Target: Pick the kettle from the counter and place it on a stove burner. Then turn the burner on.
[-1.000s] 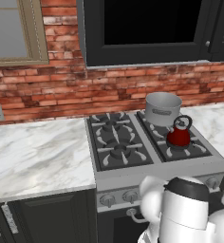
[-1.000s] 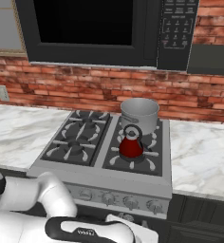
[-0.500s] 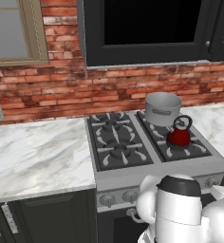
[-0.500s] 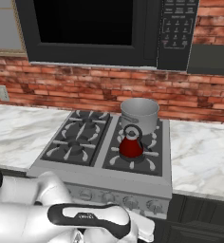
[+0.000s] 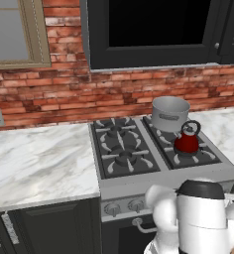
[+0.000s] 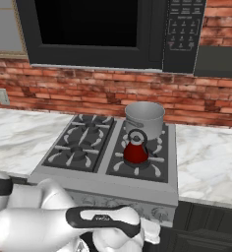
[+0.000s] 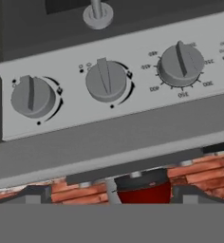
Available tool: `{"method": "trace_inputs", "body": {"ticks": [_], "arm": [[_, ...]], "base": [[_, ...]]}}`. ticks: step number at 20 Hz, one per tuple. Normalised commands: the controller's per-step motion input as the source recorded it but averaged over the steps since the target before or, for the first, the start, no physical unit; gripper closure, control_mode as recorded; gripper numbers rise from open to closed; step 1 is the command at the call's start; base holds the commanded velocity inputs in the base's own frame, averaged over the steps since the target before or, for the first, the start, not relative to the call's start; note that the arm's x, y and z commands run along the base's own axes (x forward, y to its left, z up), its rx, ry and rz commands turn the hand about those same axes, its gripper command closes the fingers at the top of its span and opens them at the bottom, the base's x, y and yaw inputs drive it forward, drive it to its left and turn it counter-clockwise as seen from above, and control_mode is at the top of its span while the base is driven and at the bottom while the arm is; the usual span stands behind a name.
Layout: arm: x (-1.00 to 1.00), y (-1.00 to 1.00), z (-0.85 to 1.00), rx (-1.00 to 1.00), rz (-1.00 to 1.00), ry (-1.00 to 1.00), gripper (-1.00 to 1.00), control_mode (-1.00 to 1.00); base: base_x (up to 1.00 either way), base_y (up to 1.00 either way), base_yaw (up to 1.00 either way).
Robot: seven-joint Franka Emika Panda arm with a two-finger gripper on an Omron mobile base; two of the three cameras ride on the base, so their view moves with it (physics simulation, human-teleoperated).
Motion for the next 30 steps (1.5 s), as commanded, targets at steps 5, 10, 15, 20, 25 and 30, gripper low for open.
{"method": "trace_inputs", "body": {"ticks": [5, 10, 15, 20, 25, 30], "arm": [[0.01, -0.28, -0.08, 0.0, 0.1, -0.01, -1.0, -1.0], [-0.14, -0.12, 0.0, 0.0, 0.0, -0.07, -1.0, -1.0], [-0.02, -0.02, 0.0, 0.0, 0.0, -0.03, -1.0, -1.0], [0.01, -0.04, -0.08, 0.0, 0.01, -0.01, -1.0, -1.0], [0.04, -0.1, -0.08, 0.0, 0.01, -0.01, -1.0, -1.0], [0.08, -0.05, -0.04, 0.0, 0.0, 0.0, -1.0, -1.0]], "base": [[0.0, 0.0, 0.0], [0.0, 0.0, 0.0], [0.0, 0.0, 0.0], [0.0, 0.0, 0.0], [0.0, 0.0, 0.0], [0.0, 0.0, 0.0]]}}
